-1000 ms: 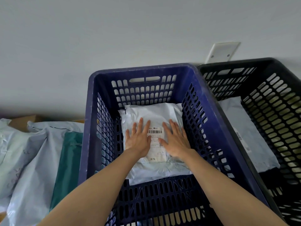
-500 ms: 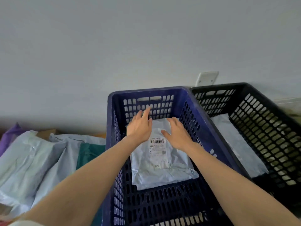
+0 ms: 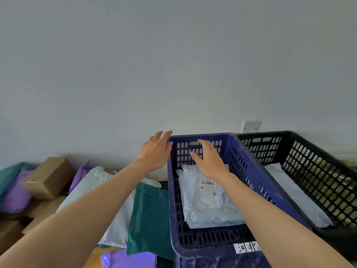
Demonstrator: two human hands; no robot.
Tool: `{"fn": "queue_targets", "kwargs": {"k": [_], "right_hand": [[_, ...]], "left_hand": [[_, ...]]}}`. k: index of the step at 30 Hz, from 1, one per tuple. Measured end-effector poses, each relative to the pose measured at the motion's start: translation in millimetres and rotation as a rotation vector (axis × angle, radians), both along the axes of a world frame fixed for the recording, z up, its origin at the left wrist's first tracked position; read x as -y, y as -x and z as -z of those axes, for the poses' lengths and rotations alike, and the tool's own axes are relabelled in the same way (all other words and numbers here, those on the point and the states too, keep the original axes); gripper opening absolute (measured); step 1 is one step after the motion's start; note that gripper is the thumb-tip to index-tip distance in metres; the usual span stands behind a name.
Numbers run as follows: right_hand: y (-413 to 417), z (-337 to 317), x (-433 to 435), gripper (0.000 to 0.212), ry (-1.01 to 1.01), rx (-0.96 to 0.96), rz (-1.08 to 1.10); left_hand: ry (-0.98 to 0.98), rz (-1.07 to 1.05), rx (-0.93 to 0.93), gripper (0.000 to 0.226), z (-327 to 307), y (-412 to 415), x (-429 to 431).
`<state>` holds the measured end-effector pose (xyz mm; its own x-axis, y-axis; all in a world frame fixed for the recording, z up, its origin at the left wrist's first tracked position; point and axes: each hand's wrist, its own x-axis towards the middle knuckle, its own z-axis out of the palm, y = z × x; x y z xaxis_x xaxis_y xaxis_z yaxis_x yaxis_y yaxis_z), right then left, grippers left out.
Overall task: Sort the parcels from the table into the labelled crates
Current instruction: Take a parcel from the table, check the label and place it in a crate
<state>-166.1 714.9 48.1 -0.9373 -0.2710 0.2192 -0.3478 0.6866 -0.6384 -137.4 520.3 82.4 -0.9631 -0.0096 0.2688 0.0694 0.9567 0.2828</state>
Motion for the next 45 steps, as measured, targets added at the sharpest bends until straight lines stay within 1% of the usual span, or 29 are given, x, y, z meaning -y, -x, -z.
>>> {"fn": "queue_targets", "kwargs": {"k": [6, 10, 15, 23, 26, 31, 35, 43, 45], "right_hand": [[-52.3, -31.8, 34.7, 0.061, 0.11, -0.09, -0.036], [-83.0, -41.7, 63.7, 0.059, 0.162, -0.101, -0.087], [-108.2, -47.9, 100.5, 0.057, 0.17, -0.113, -0.135], [-130.7, -48.3, 182.6, 0.054, 0.161, -0.123, -0.231], [-137.7, -47.1, 227.5, 0.054, 0.175, -0.129, -0.25], [-147.6, -34.7, 312.7, 0.052, 0.163, -0.117, -0.286], [-157.0, -22.1, 380.6, 0.051, 0.16, -0.09, -0.293], [-182.9, -3.0, 518.7, 0.047, 0.084, -0.051, -0.259], [-188.3, 2.4, 540.4, 0.047, 0.062, -0.019, -0.258]], "left_hand": [[0.023, -0.05, -0.056, 0.047, -29.7, -67.5, 32.2], [0.017, -0.101, -0.063, 0.047, -36.4, -107.2, 54.3], [-0.014, -0.169, -0.071, 0.047, -37.3, -145.3, 84.1], [-0.024, -0.301, -0.087, 0.047, -35.8, -183.9, 160.5], [-0.042, -0.336, -0.084, 0.046, -31.7, -195.5, 201.3], [0.003, -0.364, -0.06, 0.044, -17.2, -213.6, 283.2], [-0.079, -0.39, -0.07, 0.044, -9.9, -222.5, 356.0], [-0.091, -0.417, -0.018, 0.043, 0.8, -244.4, 504.8], [-0.087, -0.414, 0.0, 0.043, 6.2, -249.5, 529.9]]}}
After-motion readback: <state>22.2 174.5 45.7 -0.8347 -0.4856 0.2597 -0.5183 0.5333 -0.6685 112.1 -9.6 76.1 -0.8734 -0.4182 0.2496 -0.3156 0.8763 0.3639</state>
